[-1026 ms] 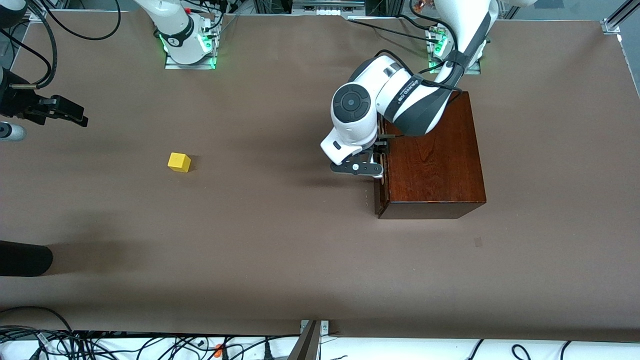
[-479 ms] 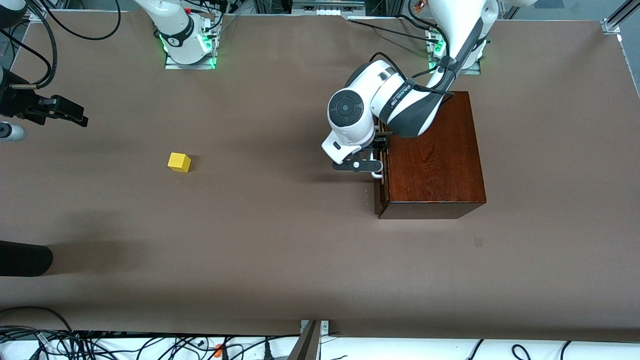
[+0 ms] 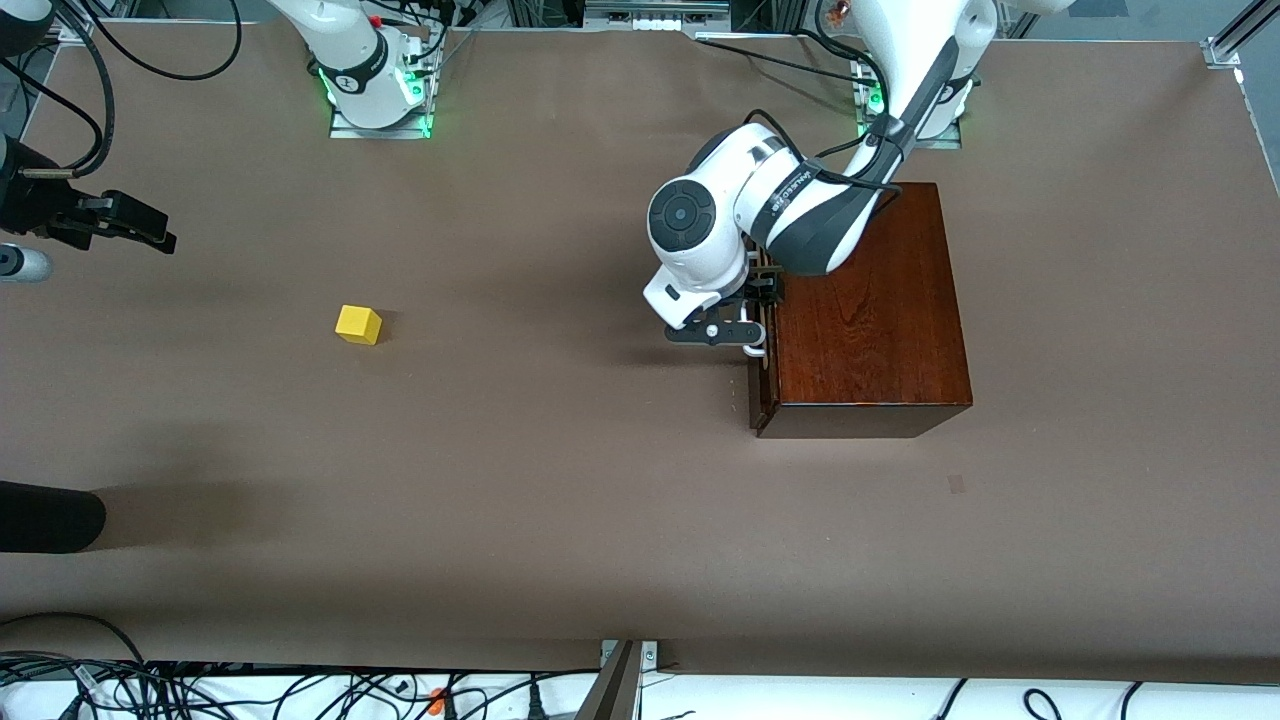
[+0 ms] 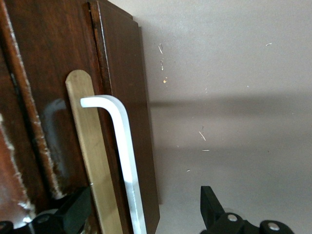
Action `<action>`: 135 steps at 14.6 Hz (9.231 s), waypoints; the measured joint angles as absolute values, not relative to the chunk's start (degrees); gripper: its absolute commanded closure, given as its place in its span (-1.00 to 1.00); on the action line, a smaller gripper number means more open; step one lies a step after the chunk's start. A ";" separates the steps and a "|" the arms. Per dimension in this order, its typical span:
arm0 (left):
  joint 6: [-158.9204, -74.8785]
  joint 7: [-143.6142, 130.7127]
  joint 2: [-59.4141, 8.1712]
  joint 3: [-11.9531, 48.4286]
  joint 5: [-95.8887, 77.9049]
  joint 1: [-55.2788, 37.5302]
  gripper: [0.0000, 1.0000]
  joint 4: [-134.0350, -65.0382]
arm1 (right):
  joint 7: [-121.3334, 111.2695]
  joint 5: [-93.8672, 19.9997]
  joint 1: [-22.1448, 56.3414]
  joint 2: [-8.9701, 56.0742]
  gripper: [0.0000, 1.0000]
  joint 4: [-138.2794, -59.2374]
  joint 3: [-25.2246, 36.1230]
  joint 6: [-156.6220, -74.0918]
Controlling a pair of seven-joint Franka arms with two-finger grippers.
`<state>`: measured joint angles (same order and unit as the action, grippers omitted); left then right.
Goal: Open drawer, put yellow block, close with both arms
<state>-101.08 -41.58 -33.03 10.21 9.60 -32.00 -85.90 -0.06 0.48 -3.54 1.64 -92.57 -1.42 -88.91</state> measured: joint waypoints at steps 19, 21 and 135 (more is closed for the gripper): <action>-106.27 -49.24 -36.01 10.10 10.44 -35.59 -1.00 -86.01 | -0.06 0.48 -3.54 1.65 -1.00 -92.57 -1.42 -88.91; -108.36 -49.97 -36.02 10.11 10.44 -36.54 -1.00 -86.01 | -0.06 0.48 -3.54 1.65 -1.00 -92.57 -1.43 -88.91; -90.73 1.60 2.81 8.11 1.72 2.13 -1.00 -95.35 | 132.98 -8.05 47.20 42.50 1.00 -62.51 -5.92 -115.31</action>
